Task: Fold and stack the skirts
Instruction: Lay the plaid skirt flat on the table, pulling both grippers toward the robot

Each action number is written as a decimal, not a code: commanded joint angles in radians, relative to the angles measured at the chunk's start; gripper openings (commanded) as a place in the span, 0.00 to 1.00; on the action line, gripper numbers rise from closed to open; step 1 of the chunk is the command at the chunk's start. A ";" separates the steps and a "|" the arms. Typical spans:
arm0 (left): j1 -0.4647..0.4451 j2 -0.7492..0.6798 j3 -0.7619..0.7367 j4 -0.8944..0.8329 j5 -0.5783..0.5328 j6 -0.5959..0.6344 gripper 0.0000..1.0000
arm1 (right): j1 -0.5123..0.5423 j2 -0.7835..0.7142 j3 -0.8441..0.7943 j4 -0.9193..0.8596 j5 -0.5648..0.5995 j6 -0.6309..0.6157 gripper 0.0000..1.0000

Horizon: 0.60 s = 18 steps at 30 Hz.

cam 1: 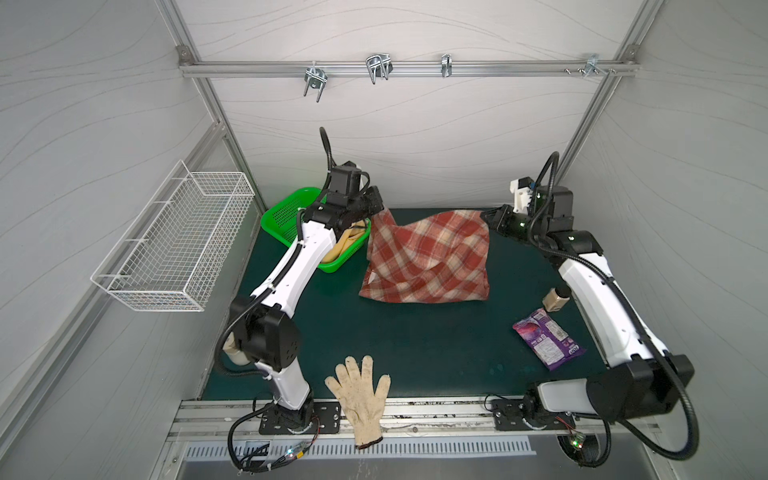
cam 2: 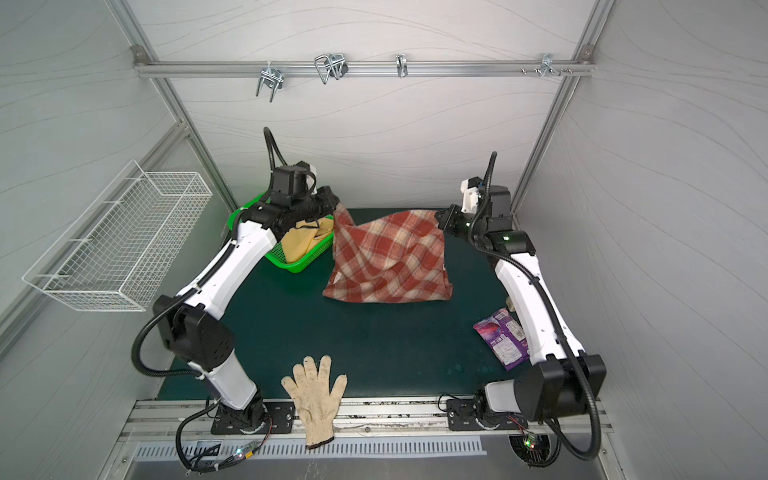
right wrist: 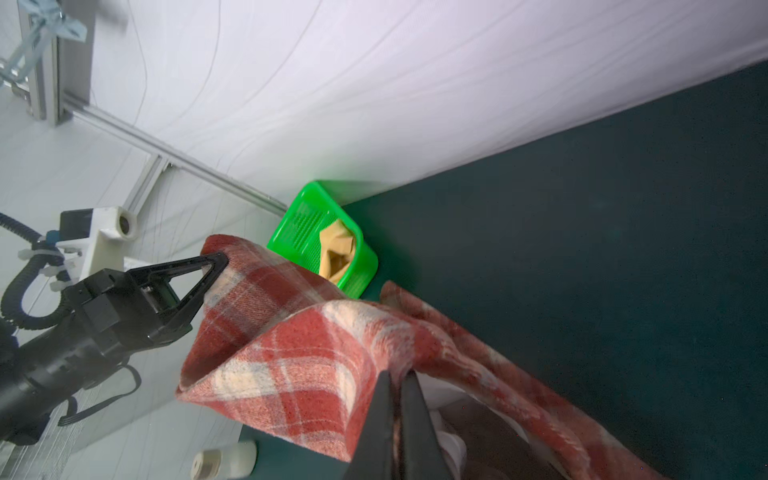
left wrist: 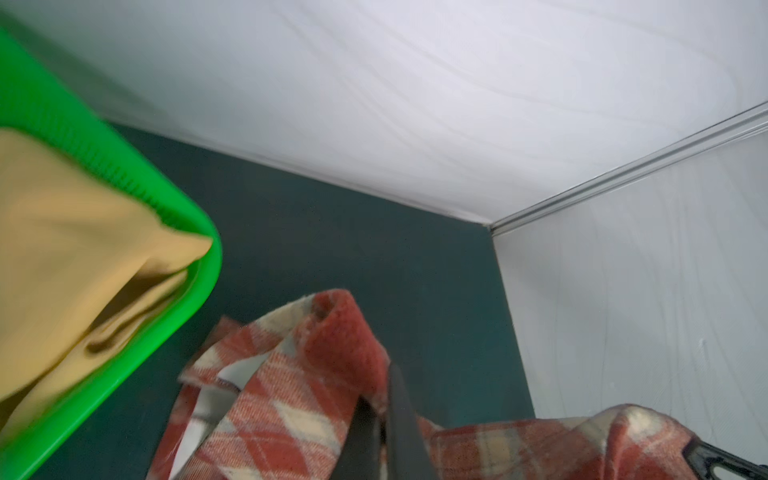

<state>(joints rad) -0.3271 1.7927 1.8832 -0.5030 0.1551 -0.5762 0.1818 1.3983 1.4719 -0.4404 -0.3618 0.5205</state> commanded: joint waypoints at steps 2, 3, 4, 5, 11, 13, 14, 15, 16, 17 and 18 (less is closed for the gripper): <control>0.007 0.196 0.382 -0.050 0.061 0.018 0.00 | -0.015 0.122 0.244 -0.006 0.029 -0.060 0.00; 0.007 0.247 0.504 -0.092 0.060 0.014 0.00 | -0.017 0.160 0.320 -0.032 0.041 -0.075 0.00; 0.007 0.299 0.606 -0.128 0.060 0.012 0.00 | -0.019 0.191 0.395 -0.055 0.049 -0.084 0.00; 0.007 0.359 0.746 -0.162 0.063 0.007 0.00 | -0.020 0.224 0.482 -0.086 0.052 -0.091 0.00; 0.023 0.321 0.803 -0.051 0.061 -0.022 0.00 | -0.017 0.342 0.894 -0.278 0.052 -0.142 0.00; 0.025 0.207 0.635 0.023 0.036 -0.005 0.00 | -0.016 0.293 0.837 -0.268 0.056 -0.142 0.00; 0.024 0.154 0.556 0.048 0.017 0.006 0.00 | -0.013 0.249 0.760 -0.240 0.051 -0.132 0.00; 0.025 0.107 0.477 0.063 -0.004 0.015 0.00 | -0.012 0.195 0.660 -0.200 0.047 -0.115 0.00; 0.026 0.063 0.391 0.082 -0.007 0.021 0.00 | -0.009 0.138 0.550 -0.155 0.041 -0.095 0.00; 0.026 0.020 0.301 0.111 -0.006 0.025 0.00 | -0.002 0.087 0.451 -0.115 0.034 -0.081 0.00; 0.026 -0.030 0.180 0.155 -0.003 0.022 0.00 | 0.012 0.034 0.340 -0.076 0.035 -0.069 0.00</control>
<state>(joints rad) -0.3065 1.8549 2.2116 -0.4927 0.1753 -0.5758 0.1749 1.5234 1.9957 -0.5842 -0.3153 0.4240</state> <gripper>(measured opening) 0.047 0.056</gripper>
